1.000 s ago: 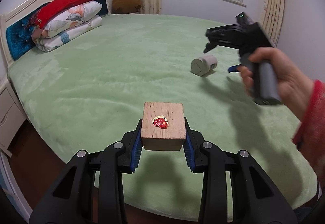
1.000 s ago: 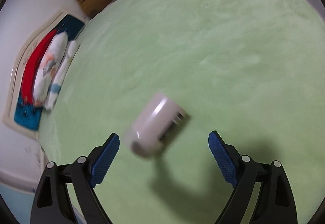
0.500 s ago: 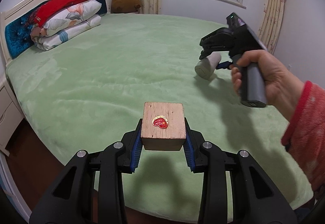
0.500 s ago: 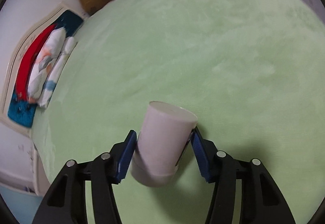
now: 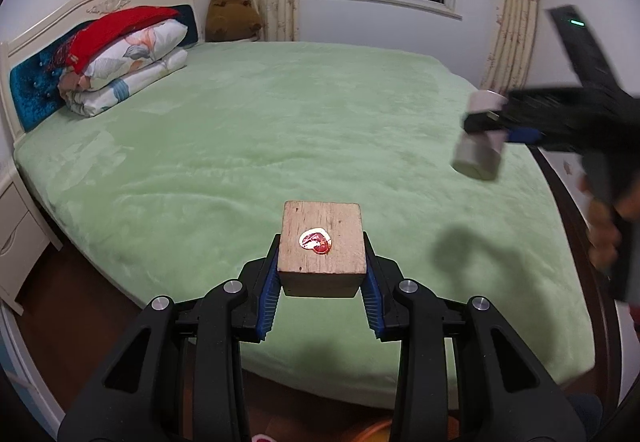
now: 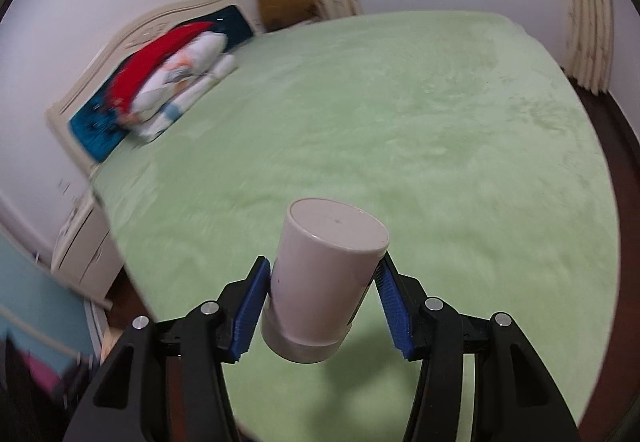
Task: Collect trash
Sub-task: 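Carry the wooden block and white cup to the orange bucket and open both grippers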
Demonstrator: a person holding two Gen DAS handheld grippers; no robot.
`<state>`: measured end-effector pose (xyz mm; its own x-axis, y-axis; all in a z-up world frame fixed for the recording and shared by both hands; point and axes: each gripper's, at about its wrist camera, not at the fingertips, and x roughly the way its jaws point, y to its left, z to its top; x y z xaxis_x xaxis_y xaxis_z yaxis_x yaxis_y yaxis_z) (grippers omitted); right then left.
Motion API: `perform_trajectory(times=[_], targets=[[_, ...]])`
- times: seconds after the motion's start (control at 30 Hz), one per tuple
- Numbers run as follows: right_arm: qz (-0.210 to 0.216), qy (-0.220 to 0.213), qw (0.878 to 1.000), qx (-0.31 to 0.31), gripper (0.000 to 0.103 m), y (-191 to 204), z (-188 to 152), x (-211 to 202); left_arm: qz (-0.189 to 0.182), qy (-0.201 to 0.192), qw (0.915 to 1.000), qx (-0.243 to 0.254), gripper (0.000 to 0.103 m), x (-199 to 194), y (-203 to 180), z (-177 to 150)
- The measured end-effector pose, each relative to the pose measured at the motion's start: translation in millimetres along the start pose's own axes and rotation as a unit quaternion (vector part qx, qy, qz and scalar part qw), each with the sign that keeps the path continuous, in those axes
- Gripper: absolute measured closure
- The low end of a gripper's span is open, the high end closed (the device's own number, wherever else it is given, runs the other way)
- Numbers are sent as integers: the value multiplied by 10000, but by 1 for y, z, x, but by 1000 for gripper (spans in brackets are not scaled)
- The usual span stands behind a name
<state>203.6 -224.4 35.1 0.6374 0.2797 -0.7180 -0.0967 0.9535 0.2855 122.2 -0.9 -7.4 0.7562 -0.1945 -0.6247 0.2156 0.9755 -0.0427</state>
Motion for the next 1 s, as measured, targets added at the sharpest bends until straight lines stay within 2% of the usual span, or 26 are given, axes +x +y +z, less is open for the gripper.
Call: perform_trajectory(times=[0.1, 0.23, 0.43, 0.63, 0.77, 1.0], targets=[[39, -122, 9996, -249, 50, -2, -44, -47, -80, -9, 9999, 82, 68, -18, -16, -11], [107, -144, 9988, -461, 50, -5, -97, -90, -152, 52, 9997, 181, 68, -37, -33, -29], [181, -67, 9977, -653, 50, -4, -174, -125, -297, 288, 9989, 203, 68, -56, -49, -73], [241, 231, 9973, -657, 50, -8, -237, -120, -361, 734, 9962, 292, 68, -56, -58, -119], [324, 671, 9960, -495, 50, -15, -284, -96, -412, 1103, 9926, 296, 68, -46, -64, -152], [349, 1294, 9907, -221, 50, -24, -330, -55, -518, 1792, 9820, 282, 68, -17, -78, -206]])
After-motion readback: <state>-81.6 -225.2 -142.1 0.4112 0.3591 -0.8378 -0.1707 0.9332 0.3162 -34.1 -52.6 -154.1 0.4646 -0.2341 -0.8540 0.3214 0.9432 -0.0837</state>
